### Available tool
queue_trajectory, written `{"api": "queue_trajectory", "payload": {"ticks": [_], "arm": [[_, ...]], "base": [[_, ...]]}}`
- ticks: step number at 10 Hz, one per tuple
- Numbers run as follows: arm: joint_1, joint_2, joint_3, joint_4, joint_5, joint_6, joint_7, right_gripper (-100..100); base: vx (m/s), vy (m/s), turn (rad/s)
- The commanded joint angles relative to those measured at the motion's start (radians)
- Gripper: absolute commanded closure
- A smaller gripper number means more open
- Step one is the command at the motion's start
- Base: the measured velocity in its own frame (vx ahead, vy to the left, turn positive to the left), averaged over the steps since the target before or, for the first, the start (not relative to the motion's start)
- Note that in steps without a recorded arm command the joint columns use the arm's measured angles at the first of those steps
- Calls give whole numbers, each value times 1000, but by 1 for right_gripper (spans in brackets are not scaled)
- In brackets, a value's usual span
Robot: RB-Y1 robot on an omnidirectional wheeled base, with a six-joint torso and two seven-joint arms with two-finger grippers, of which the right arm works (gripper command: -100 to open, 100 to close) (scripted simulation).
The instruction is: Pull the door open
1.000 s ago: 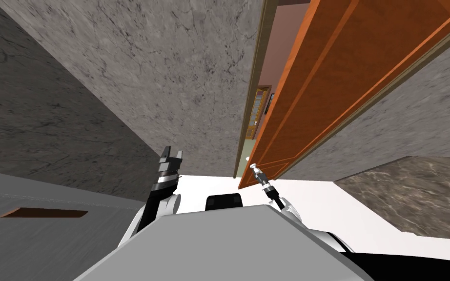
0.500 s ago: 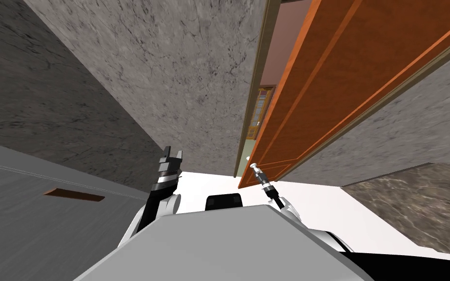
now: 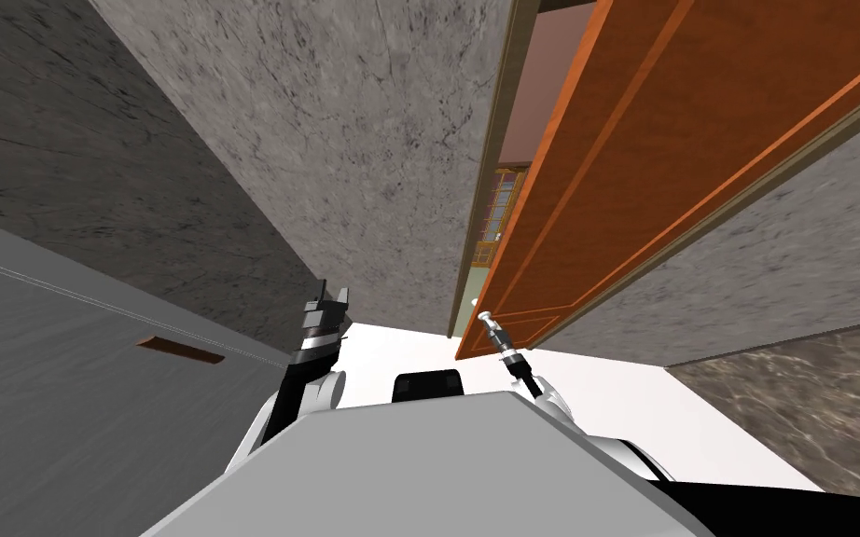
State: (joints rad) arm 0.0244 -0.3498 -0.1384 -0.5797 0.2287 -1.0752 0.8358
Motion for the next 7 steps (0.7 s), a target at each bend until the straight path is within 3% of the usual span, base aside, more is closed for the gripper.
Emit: {"api": "queue_trajectory", "payload": {"ticks": [1,7], "arm": [[0,2,5,-2,-16,4,-45,100],[-5,4,22,-8,-74,19,-199,100]], "base": [[-51,-38,99],[-57,-32,84]]}}
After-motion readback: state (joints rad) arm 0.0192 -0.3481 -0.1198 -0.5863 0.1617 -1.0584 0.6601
